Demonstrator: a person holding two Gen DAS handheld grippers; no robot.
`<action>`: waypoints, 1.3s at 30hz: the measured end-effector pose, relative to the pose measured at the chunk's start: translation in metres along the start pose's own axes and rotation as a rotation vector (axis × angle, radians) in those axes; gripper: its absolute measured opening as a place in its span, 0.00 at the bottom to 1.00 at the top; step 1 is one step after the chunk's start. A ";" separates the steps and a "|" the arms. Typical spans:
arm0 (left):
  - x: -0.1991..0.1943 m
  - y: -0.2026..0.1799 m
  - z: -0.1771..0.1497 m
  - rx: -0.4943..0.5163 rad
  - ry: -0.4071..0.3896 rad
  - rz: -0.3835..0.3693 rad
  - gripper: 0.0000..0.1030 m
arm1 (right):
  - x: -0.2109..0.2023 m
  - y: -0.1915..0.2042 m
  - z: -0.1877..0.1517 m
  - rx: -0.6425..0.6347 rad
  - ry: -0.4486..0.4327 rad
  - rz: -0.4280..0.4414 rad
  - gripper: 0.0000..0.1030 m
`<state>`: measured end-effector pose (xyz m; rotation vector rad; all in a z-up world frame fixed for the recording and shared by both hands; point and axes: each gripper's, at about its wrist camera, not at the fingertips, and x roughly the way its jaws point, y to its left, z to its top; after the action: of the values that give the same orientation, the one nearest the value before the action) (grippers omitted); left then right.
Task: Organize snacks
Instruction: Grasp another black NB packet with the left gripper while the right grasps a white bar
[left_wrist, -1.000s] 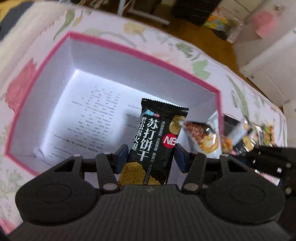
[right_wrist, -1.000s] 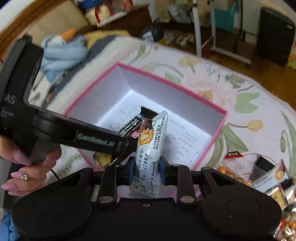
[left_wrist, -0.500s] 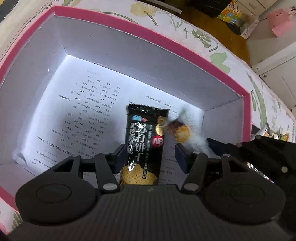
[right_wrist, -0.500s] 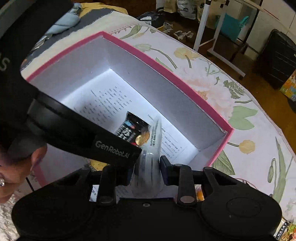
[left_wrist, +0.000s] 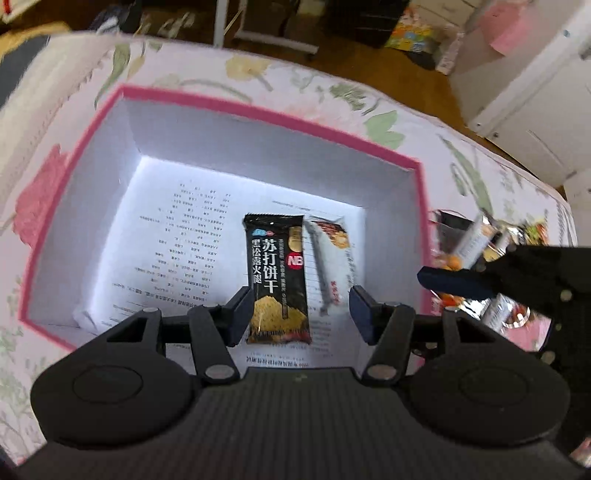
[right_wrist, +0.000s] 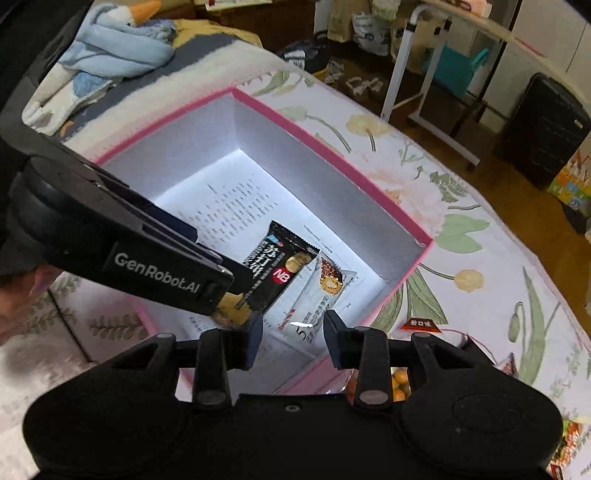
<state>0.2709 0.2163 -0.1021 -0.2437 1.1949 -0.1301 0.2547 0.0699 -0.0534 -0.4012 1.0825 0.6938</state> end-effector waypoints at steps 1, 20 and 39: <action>-0.007 -0.003 -0.002 0.016 -0.009 0.000 0.54 | -0.008 0.002 -0.003 -0.006 -0.005 -0.005 0.42; -0.107 -0.129 -0.059 0.350 -0.190 -0.038 0.60 | -0.149 -0.054 -0.126 0.091 -0.245 -0.024 0.58; 0.042 -0.232 -0.057 0.416 -0.084 -0.076 0.55 | -0.042 -0.126 -0.207 0.380 -0.198 -0.012 0.60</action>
<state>0.2401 -0.0239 -0.1009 0.0703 1.0492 -0.4256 0.1914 -0.1616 -0.1084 -0.0114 0.9949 0.4914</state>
